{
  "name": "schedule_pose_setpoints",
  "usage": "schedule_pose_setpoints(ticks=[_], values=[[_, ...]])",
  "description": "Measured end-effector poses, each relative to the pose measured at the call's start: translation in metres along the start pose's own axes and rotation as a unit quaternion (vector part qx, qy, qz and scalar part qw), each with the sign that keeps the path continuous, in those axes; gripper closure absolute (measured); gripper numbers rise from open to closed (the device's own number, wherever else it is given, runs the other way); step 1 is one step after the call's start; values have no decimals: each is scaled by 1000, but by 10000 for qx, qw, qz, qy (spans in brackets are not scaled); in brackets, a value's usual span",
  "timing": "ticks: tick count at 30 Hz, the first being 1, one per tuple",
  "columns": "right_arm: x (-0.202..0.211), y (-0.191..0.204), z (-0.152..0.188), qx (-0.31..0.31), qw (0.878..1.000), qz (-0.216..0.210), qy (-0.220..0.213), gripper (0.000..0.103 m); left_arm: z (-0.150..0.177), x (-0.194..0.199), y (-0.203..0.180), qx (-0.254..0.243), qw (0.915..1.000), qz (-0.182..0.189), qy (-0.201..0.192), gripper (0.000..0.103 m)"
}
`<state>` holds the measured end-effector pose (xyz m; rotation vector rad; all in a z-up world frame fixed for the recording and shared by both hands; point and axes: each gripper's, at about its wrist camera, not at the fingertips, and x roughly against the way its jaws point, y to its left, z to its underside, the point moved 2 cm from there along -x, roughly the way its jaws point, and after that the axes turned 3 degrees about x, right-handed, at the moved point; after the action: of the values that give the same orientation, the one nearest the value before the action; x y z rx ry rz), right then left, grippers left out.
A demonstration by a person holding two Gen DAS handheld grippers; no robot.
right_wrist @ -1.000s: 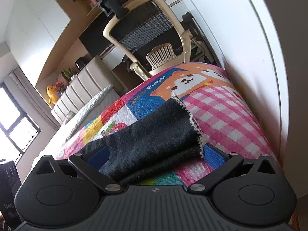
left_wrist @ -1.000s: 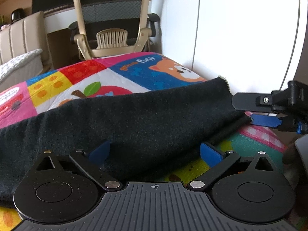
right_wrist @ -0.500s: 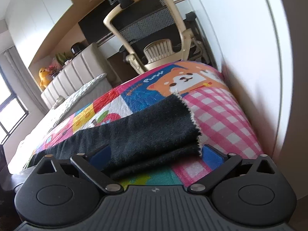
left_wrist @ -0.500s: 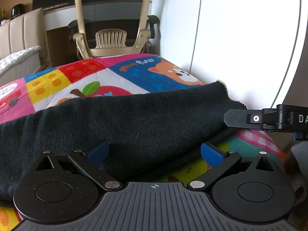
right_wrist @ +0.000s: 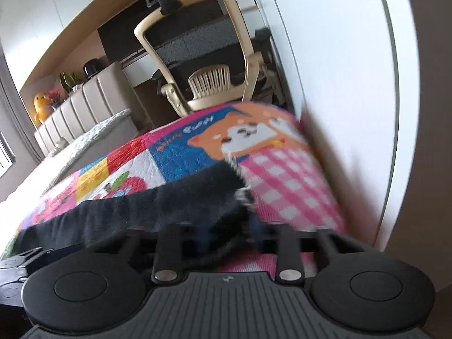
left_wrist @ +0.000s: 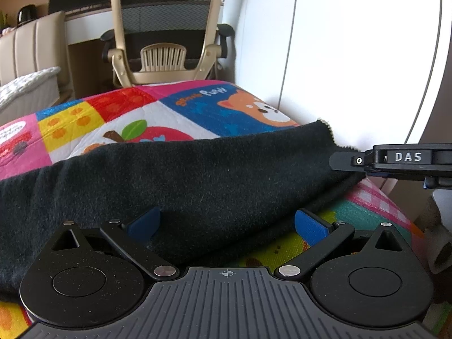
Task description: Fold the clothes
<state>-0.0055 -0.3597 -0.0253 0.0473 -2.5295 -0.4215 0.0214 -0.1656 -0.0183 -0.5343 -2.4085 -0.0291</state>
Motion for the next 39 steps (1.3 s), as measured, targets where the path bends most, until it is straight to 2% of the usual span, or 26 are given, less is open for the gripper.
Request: schedule_pose_setpoints(ticks=[5, 7, 10, 13, 14, 15, 17, 18, 22, 25, 30, 31, 32, 34, 36, 38, 39], values=[[19, 9, -8, 98, 9997, -103, -185, 93, 1, 2, 3, 107, 9999, -4, -60, 0], [24, 10, -5, 63, 9999, -120, -99, 93, 1, 3, 4, 149, 9999, 22, -73, 0], [18, -5, 5, -266, 9992, 164, 244, 92, 0, 3, 5, 165, 9998, 38, -73, 0], [23, -26, 11, -919, 9945, 345, 357, 87, 1, 3, 4, 145, 9999, 32, -63, 0], [27, -33, 12, -1177, 9918, 346, 349, 83, 0, 3, 4, 157, 9998, 43, -65, 0], [32, -41, 13, -1597, 9865, 163, 320, 80, 0, 3, 5, 172, 9998, 55, -68, 0], [34, -54, 20, -2353, 9710, -243, 341, 67, 0, 3, 6, 208, 9997, 84, -74, 0], [36, -60, 23, -2718, 9607, -440, 350, 66, 0, 3, 7, 220, 9997, 92, -75, 0], [23, -62, 30, -3277, 9415, -696, 358, 65, 0, 2, 7, 235, 9996, 101, -75, 0], [6, -54, 26, -3397, 9364, -801, 375, 64, 0, 3, 6, 235, 9996, 107, -73, 0], [-22, -36, 12, -3097, 9472, -776, 302, 61, -1, 3, 6, 250, 9996, 62, -76, 0], [-27, -32, 10, -2981, 9514, -713, 290, 65, -1, 3, 5, 235, 9997, 36, -68, 0], [-31, -27, 6, -2717, 9601, -601, 271, 73, -2, 3, 5, 224, 9997, 25, -54, 0], [-34, -13, 0, -2047, 9780, -350, 198, 82, -4, 3, 5, 233, 9997, 23, -21, 0], [-32, 4, -6, -1235, 9923, -74, 93, 83, -9, 7, 9, 425, 9990, 148, 27, 0], [-24, 27, -7, -214, 9997, 90, -101, 83, -17, 10, 14, 620, 9977, 272, 93, 0], [-21, 40, -8, 327, 9991, 171, -200, 83, -23, 12, 16, 696, 9971, 289, 115, 0]])
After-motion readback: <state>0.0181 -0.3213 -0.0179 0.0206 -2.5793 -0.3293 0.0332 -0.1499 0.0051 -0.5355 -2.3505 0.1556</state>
